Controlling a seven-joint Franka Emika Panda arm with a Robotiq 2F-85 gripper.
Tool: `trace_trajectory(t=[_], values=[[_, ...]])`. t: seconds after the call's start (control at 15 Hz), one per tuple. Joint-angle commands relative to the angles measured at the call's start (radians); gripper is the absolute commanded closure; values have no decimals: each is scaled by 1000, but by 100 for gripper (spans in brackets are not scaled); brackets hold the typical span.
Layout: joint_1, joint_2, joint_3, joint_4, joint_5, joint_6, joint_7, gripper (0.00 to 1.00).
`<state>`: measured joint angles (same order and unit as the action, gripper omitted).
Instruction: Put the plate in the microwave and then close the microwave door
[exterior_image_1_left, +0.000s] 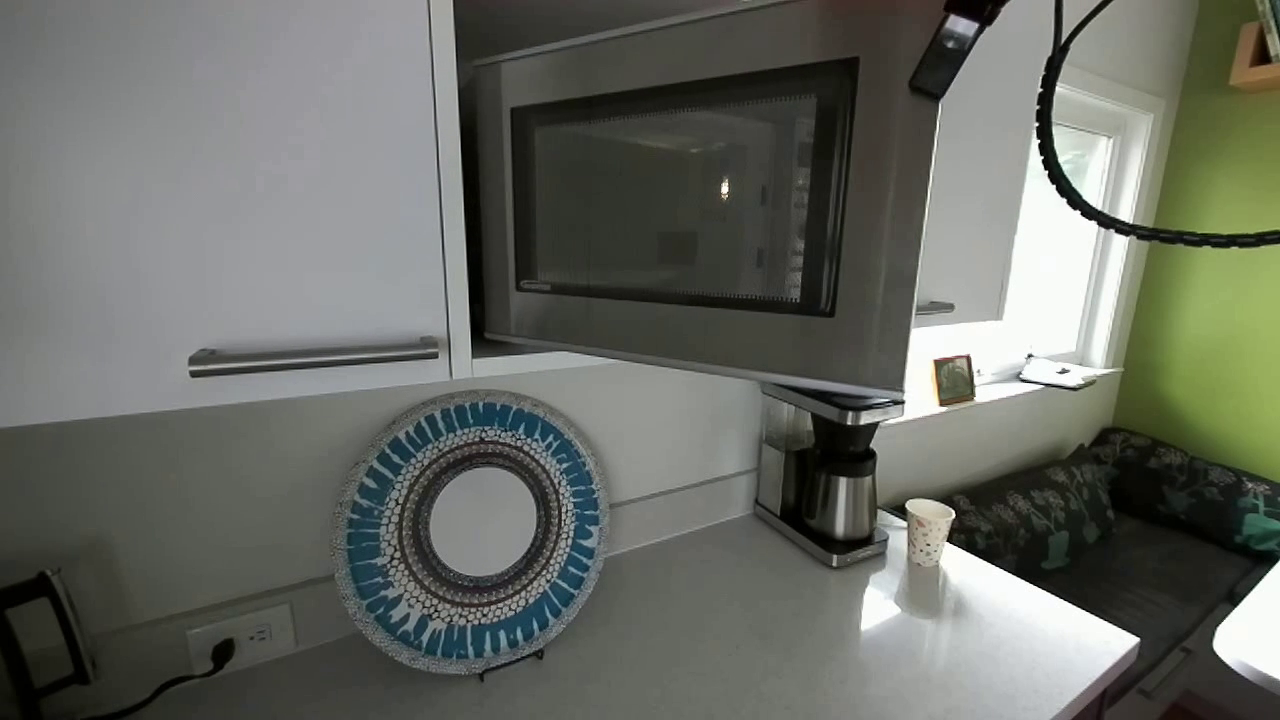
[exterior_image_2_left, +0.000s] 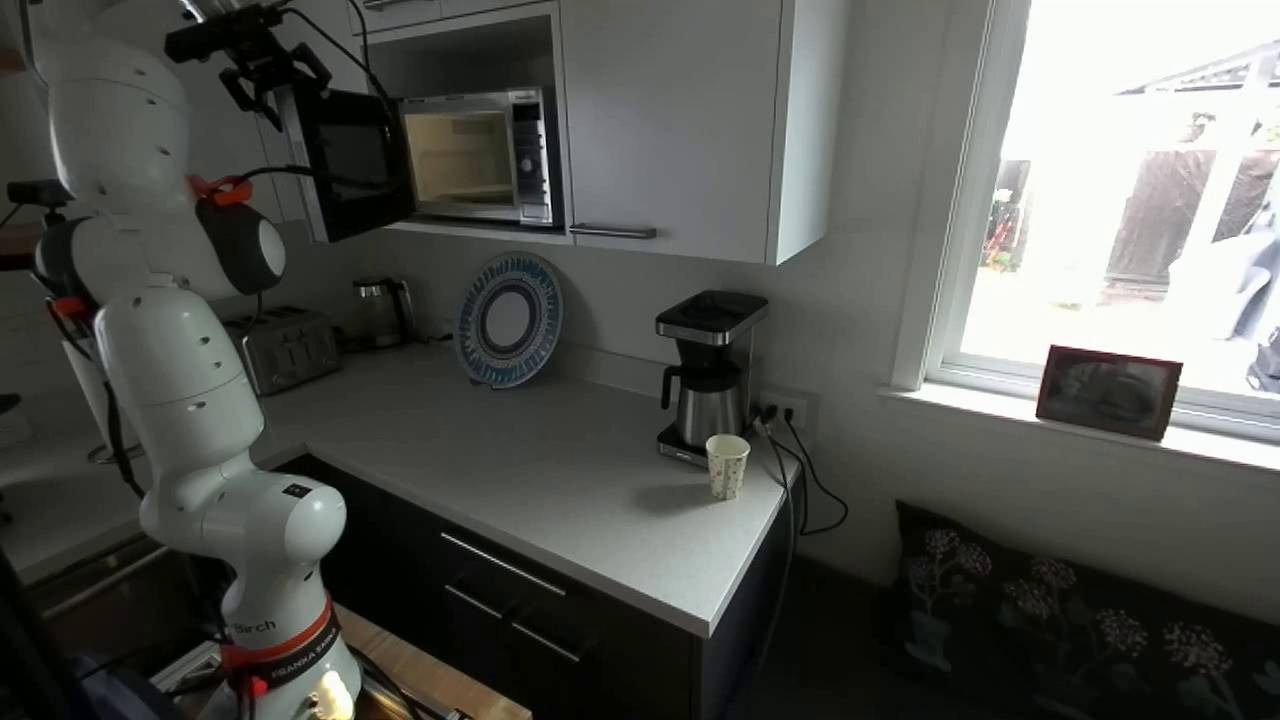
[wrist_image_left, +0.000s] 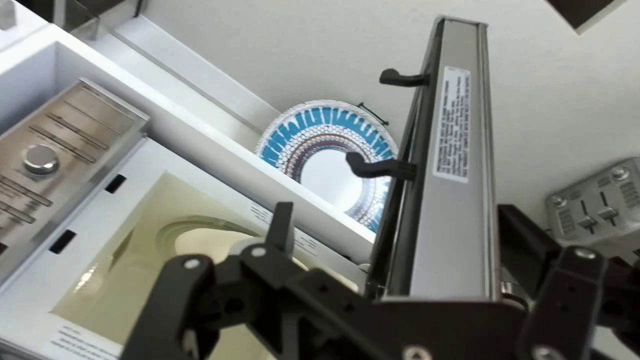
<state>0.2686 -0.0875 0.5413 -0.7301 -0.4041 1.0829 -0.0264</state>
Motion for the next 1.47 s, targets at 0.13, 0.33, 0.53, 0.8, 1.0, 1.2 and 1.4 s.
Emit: trace_trajectory(t=[0.13, 0.33, 0.53, 0.8, 1.0, 1.2, 1.4], values=[[5, -19, -13, -35, -200, -48, -74, 0], [6, -18, -20, -56, -300, -37, -129, 0], [9, -3, -31, -70, -382, -21, -178, 0], [-27, -7, -64, -126, -367, 44, -195, 0], [9, 28, -69, -76, -379, 20, -179, 0], [6, 27, -71, -78, -380, 21, -180, 0], [-31, 0, -66, -142, -413, 65, -188, 0]])
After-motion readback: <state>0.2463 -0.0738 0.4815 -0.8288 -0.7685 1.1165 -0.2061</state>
